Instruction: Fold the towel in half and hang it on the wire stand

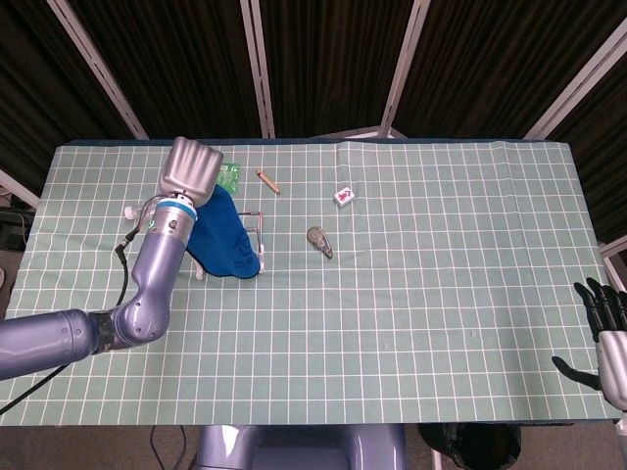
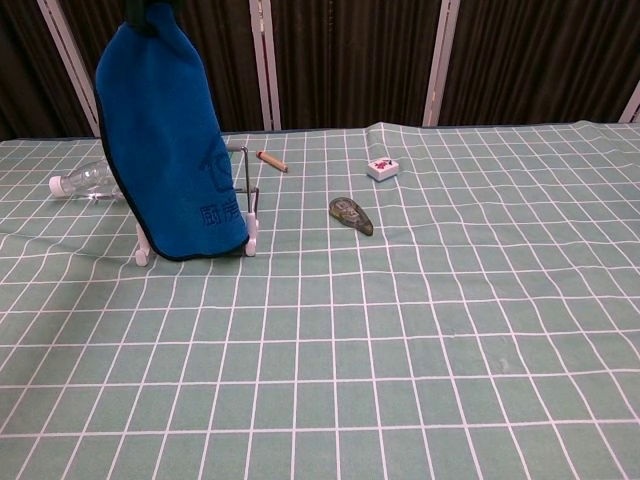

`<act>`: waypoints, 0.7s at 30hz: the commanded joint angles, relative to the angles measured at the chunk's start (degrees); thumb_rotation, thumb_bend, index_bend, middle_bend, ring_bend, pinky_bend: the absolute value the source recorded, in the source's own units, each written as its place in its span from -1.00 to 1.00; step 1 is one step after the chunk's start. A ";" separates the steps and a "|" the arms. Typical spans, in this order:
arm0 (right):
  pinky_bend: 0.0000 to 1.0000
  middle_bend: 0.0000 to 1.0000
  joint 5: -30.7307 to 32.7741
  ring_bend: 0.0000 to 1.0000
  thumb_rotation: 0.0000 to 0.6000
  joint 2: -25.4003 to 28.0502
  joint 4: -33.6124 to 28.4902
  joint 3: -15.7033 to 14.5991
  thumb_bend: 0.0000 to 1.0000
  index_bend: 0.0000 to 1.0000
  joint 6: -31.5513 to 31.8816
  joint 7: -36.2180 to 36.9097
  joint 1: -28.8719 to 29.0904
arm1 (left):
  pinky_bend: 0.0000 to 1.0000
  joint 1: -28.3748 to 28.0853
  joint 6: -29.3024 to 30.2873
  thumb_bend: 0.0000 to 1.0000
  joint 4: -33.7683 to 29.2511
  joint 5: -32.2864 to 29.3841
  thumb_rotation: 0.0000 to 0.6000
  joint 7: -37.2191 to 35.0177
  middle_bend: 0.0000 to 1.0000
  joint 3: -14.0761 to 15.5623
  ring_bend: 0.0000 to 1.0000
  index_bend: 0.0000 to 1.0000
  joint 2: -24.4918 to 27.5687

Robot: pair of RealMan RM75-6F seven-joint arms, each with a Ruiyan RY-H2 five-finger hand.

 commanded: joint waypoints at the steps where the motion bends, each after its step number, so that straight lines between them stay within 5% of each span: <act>1: -1.00 -1.00 0.53 -1.00 1.00 -0.25 0.15 0.13 -1.00 -1.00 -0.47 -0.42 0.21 | 1.00 -0.22 -4.53 0.57 5.43 3.53 1.00 -4.44 0.78 0.92 0.81 0.82 -3.10; 12: -1.00 -1.00 2.77 -1.00 1.00 -1.14 0.59 0.67 -1.00 -1.00 -1.77 -2.09 0.73 | 1.00 0.07 -13.31 0.57 19.07 11.06 1.00 -16.15 0.77 2.08 0.80 0.82 -10.75; 21: -1.00 -1.00 4.02 -1.00 1.00 -1.48 1.06 0.97 -1.00 -1.00 -2.59 -2.46 1.05 | 1.00 -1.13 -17.96 0.57 25.53 8.93 1.00 -19.94 0.74 4.09 0.78 0.76 -14.81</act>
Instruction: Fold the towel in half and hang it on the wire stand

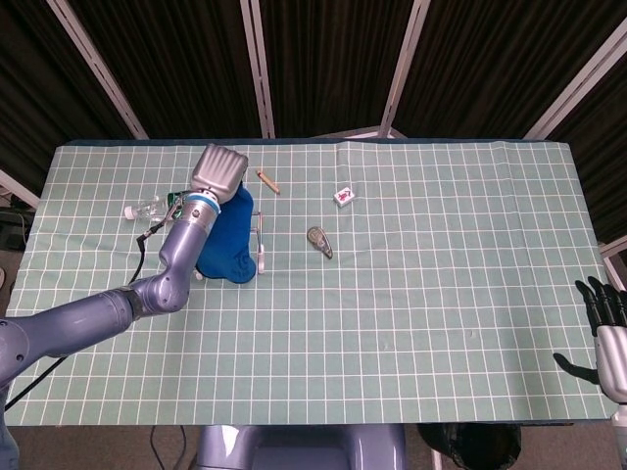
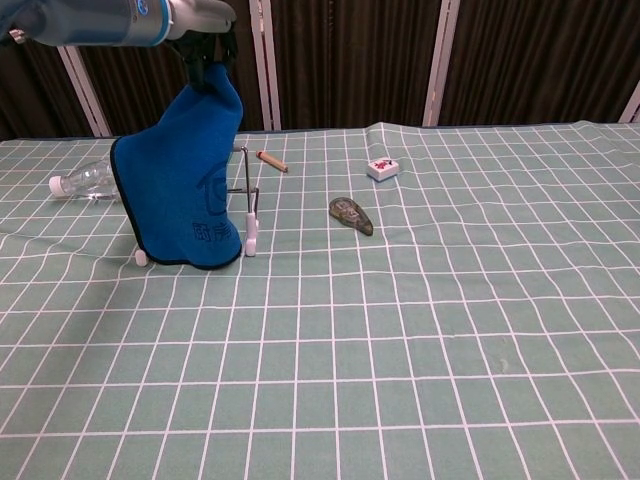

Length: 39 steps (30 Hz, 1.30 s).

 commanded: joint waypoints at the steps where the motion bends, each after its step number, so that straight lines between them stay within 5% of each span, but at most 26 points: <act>1: -1.00 -1.00 0.09 -1.00 1.00 -0.03 0.06 0.02 -1.00 -1.00 -0.08 -0.06 0.04 | 1.00 -0.65 -1.44 0.57 1.38 -1.37 1.00 -0.90 0.74 1.00 0.77 0.72 -1.17; 4: -1.00 -1.00 0.09 -1.00 1.00 -0.01 0.09 0.00 -1.00 -1.00 -0.04 0.05 0.00 | 1.00 -1.14 -2.51 0.26 2.01 -3.13 1.00 -1.55 0.71 1.65 0.76 0.01 -1.87; 6: -1.00 -1.00 0.06 -1.00 1.00 0.05 0.08 0.02 -1.00 -1.00 0.13 0.15 -0.08 | 1.00 -1.63 -3.65 -0.37 1.86 -6.06 1.00 -1.43 0.68 2.38 0.74 -0.80 -1.99; 8: -1.00 -1.00 -0.02 -1.00 1.00 0.12 0.07 0.01 -1.00 -1.00 0.29 0.27 -0.16 | 1.00 -2.41 -4.46 -0.70 1.41 -9.43 1.00 -0.93 0.64 3.04 0.74 -1.00 -1.71; 12: -1.00 -1.00 -0.21 -1.00 1.00 0.23 0.06 -0.06 -1.00 -1.00 0.49 0.51 -0.28 | 1.00 -3.38 -5.63 -0.84 0.17 -13.39 1.00 -2.68 0.62 2.49 0.74 -1.00 -0.81; 20: -1.00 -1.00 -0.88 -1.00 1.00 0.43 -0.08 -0.24 -1.00 -1.00 1.12 0.86 -0.59 | 1.00 -2.42 -5.26 -0.85 -3.49 -9.77 1.00 -8.74 0.59 1.07 0.74 -1.00 1.93; 30: -1.00 -1.00 -2.56 -1.00 1.00 0.85 -0.58 -0.65 -1.00 -1.00 2.36 1.54 -1.08 | 0.95 5.65 0.88 -0.86 -15.58 7.29 1.00 -22.03 0.30 -3.87 0.55 -1.00 9.08; 31: -1.00 -1.00 -2.80 -1.00 1.00 0.91 -0.62 -0.70 -1.00 -1.00 2.53 1.68 -1.14 | 0.88 6.91 2.76 -0.86 -17.00 9.45 1.00 -23.16 0.24 -4.06 0.49 -1.00 9.81; 36: -1.00 -1.00 -4.56 -1.00 1.00 1.29 -0.71 -1.01 -1.00 -1.00 3.66 2.88 -1.47 | -0.18 14.95 12.60 -0.88 -25.88 19.02 1.00 -28.14 -0.58 -2.58 -0.38 -1.00 15.10; 39: -1.00 -1.00 -5.59 -1.00 1.00 1.54 -0.83 -1.30 -1.00 -1.00 4.13 3.76 -1.64 | -0.59 19.73 17.66 -0.90 -31.14 22.82 1.00 -29.74 -0.93 -0.71 -0.77 -1.00 18.76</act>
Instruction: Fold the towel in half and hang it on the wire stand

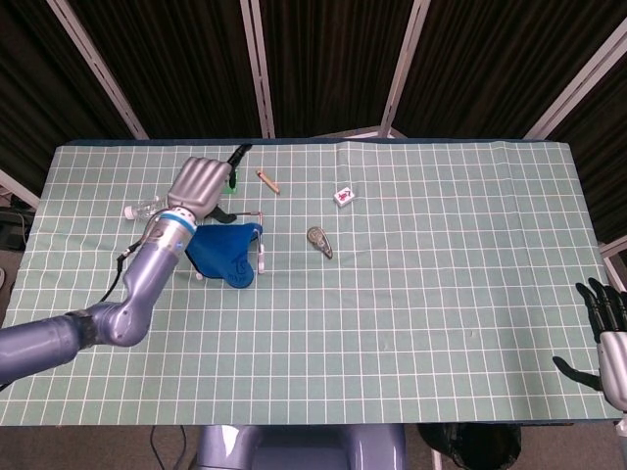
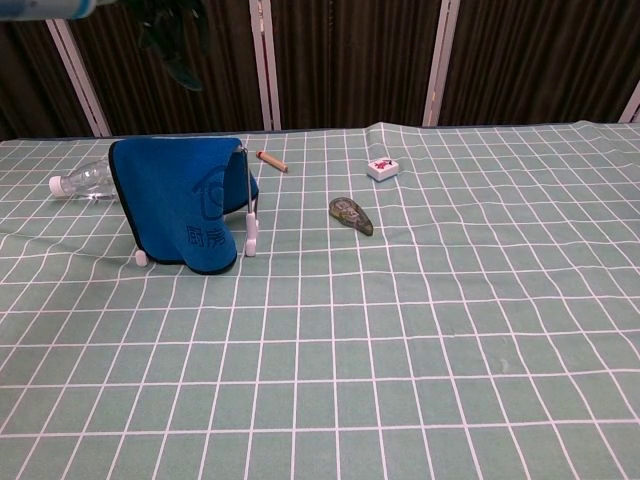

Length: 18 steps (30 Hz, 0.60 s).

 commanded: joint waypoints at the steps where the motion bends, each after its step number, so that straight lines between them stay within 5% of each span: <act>1: -1.00 -1.00 -1.00 -1.00 1.00 0.30 -0.16 -0.29 -1.00 -1.00 0.52 0.84 -0.18 | -0.66 8.45 8.74 -0.90 -8.89 6.69 1.00 -4.38 -0.97 2.45 -0.84 -1.00 6.50; 6: -1.00 -1.00 -3.26 -1.00 1.00 0.82 -0.39 -0.80 -1.00 -1.00 1.76 2.28 -0.51 | -0.99 18.32 19.08 -0.93 -16.58 15.38 1.00 -7.49 -1.00 7.10 -1.00 -1.00 12.19; 18: -1.00 -1.00 -5.89 -1.00 1.00 1.38 -0.38 -1.22 -1.00 -1.00 3.27 4.21 -0.72 | -1.00 38.18 36.10 -0.93 -22.85 30.88 1.00 -11.19 -1.00 18.63 -1.00 -1.00 15.81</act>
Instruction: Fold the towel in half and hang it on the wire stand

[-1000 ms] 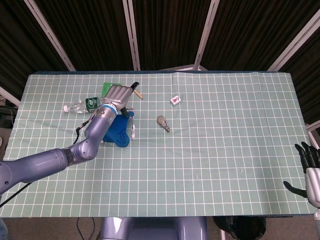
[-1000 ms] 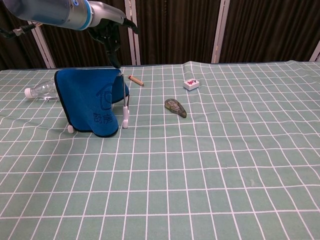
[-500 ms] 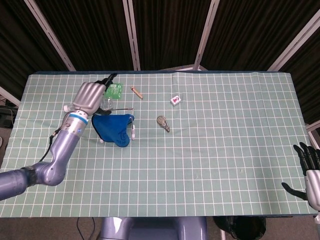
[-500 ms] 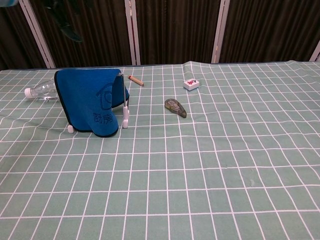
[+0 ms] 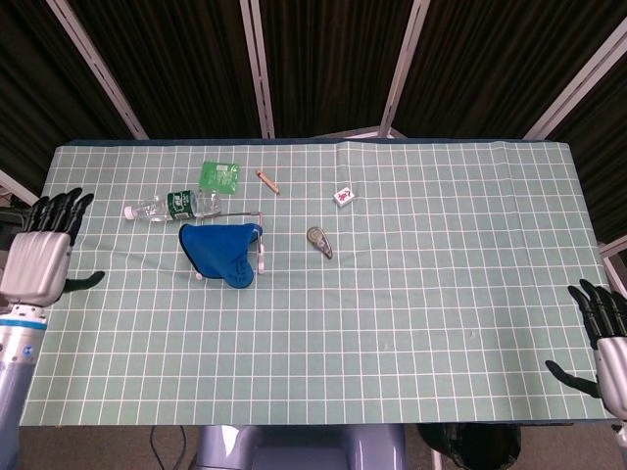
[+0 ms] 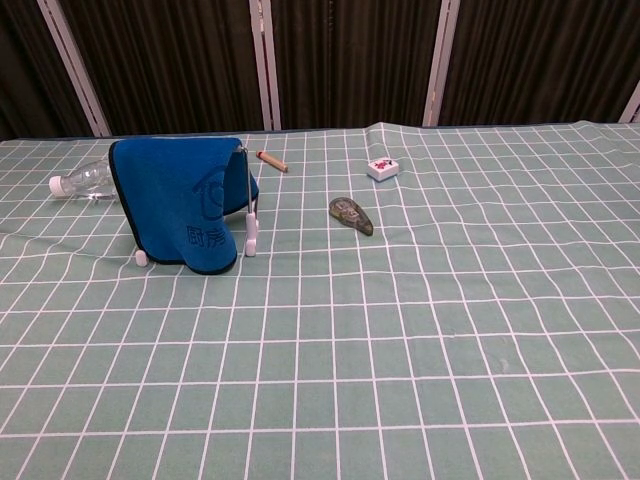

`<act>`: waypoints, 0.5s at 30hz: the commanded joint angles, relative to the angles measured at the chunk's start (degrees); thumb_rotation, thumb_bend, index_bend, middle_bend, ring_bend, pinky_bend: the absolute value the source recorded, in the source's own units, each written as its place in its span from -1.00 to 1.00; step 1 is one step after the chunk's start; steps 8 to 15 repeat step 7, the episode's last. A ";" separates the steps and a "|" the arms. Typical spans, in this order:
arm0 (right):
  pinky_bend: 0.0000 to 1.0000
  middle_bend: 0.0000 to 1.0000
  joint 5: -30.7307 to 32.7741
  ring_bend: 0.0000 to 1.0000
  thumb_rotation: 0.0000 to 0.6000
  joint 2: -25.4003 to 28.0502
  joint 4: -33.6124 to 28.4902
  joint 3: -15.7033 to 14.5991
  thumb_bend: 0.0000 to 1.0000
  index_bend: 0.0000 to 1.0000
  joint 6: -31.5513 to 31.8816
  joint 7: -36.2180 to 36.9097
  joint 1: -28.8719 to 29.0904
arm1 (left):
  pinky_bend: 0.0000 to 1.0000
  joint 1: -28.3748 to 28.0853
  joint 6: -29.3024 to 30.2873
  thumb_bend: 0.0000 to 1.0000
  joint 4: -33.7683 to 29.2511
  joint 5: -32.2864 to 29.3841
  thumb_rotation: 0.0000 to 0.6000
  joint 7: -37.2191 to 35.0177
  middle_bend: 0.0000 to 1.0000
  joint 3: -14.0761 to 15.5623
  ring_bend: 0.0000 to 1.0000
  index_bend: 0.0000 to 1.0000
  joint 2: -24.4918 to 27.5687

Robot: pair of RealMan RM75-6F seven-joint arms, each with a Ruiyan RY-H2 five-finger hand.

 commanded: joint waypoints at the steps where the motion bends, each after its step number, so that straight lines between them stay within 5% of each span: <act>1: -1.00 -1.00 -0.38 -1.00 1.00 0.09 -0.06 -0.13 -1.00 -1.00 0.20 0.18 -0.04 | -1.00 6.04 4.48 -0.93 -1.56 4.24 1.00 -1.79 -1.00 3.85 -1.00 -1.00 -0.08; 15: -1.00 -1.00 -1.00 -1.00 1.00 0.11 0.03 -0.45 -1.00 -1.00 0.57 0.37 -0.25 | -1.00 10.30 7.17 -0.93 -0.45 7.10 1.00 -1.78 -1.00 4.82 -1.00 -1.00 -1.48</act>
